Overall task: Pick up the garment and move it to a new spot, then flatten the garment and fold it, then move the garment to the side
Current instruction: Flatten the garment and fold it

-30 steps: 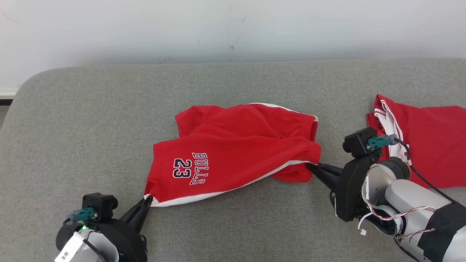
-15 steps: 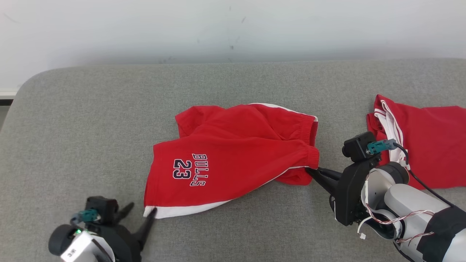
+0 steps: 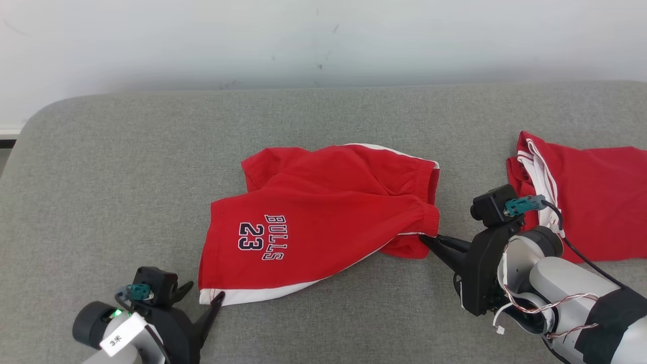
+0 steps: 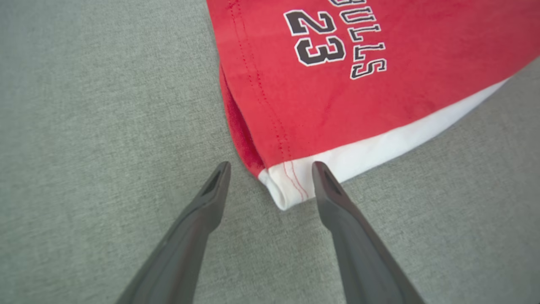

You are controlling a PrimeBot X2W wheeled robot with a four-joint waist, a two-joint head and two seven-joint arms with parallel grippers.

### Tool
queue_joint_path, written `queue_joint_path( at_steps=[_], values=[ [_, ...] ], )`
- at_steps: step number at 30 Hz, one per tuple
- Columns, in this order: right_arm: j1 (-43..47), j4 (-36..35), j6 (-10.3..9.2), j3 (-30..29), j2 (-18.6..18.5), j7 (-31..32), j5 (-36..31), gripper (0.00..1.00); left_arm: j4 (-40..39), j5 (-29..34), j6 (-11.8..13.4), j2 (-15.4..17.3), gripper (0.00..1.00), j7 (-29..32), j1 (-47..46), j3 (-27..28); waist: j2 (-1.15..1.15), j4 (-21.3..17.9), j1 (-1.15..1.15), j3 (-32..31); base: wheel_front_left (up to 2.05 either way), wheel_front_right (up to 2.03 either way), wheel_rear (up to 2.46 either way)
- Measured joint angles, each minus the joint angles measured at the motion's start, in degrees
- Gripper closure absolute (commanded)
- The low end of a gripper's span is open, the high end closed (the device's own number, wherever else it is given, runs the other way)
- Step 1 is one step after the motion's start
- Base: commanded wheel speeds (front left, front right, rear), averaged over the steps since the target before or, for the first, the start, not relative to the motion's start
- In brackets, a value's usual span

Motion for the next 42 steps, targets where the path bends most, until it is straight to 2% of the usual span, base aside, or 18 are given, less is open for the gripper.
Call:
queue_joint_path(
  at_steps=[3,4,6,8,15,23,26,27,28,31,34,37,38,39,42],
  values=[
    [0.0,0.1,0.00,0.0,0.0,0.0,0.0,1.00,-0.1,1.0,0.6,0.0,0.00,0.0,-0.7,-0.2,0.00,-0.1,0.00,0.1,0.00,0.00,0.00],
    [0.0,0.1,0.00,0.0,0.0,0.0,0.0,1.00,-0.3,1.0,0.5,0.0,0.04,0.0,-0.7,-0.2,0.00,-0.1,0.00,0.1,0.00,0.00,0.00],
    [0.0,0.2,0.03,0.0,0.0,0.0,0.0,1.00,-0.5,1.0,0.5,-0.3,0.55,0.2,-0.7,-0.8,0.00,-0.1,0.00,0.0,0.00,0.00,0.00],
    [0.0,0.3,0.09,0.0,0.0,0.0,0.0,1.00,-0.5,1.1,0.3,-0.4,1.00,0.7,-0.7,-1.7,0.00,0.0,0.00,0.0,0.00,0.00,0.00],
    [0.0,0.6,0.48,0.0,0.0,-0.3,0.0,1.00,-0.9,1.6,0.6,-0.2,1.00,0.3,-0.8,-1.5,0.00,0.3,0.00,-0.2,0.00,0.00,0.00],
    [1.0,0.7,0.53,-0.5,-0.5,-0.7,1.2,1.00,-5.2,0.0,0.9,1.5,1.00,-3.2,-0.6,1.9,0.00,0.3,0.00,-0.7,0.00,0.00,0.00],
    [1.1,0.1,0.81,-1.1,-0.2,-0.2,2.7,1.00,-6.5,-0.8,0.2,2.2,1.00,-3.6,-0.5,2.9,0.00,-0.1,0.00,-0.2,0.00,0.00,0.00],
    [0.0,0.2,1.00,-1.5,0.2,0.6,3.2,1.00,-7.4,-3.8,-1.6,2.3,1.00,-4.1,-1.3,5.2,0.00,-0.5,0.00,0.4,0.00,0.00,0.00],
    [-1.1,0.4,1.02,-1.8,0.4,1.3,3.2,1.00,-7.5,-4.8,-2.4,2.4,1.00,-4.1,-2.4,6.3,0.00,-0.7,0.00,0.9,0.00,0.00,0.00],
    [-7.0,2.9,1.52,-3.5,1.6,4.1,4.9,1.00,-6.7,-9.0,-4.9,2.4,1.00,-3.1,-8.8,10.6,0.00,-1.3,0.00,2.5,0.00,0.00,0.00],
    [-16.8,7.4,1.42,-6.1,4.0,6.9,5.6,1.00,-3.9,-11.7,-5.5,2.1,1.00,-1.3,-18.8,15.0,0.01,-2.0,0.01,4.5,0.00,0.00,0.00],
    [-30.2,13.1,-0.30,-9.5,6.6,8.1,4.5,1.00,-0.6,-10.5,-5.5,1.5,1.00,1.0,-31.4,17.7,0.01,-2.6,0.01,6.8,0.00,0.00,0.00],
    [-35.0,15.2,-1.41,-11.3,7.6,7.7,4.3,1.00,0.7,-10.5,-5.5,0.8,1.00,1.4,-35.9,18.8,0.01,-2.7,0.02,7.6,0.00,0.00,0.00],
    [-39.7,17.2,-2.68,-13.0,8.6,6.9,4.0,1.00,1.9,-10.0,-5.5,0.3,1.00,1.6,-40.2,19.7,0.01,-2.8,0.02,8.3,0.00,0.00,0.00],
    [-51.3,18.8,-4.15,-15.4,9.4,2.8,-0.2,1.00,3.1,-8.9,-5.3,-0.5,1.00,0.9,-51.1,22.9,0.00,-3.0,0.01,10.8,0.00,0.00,0.00]
  ],
)
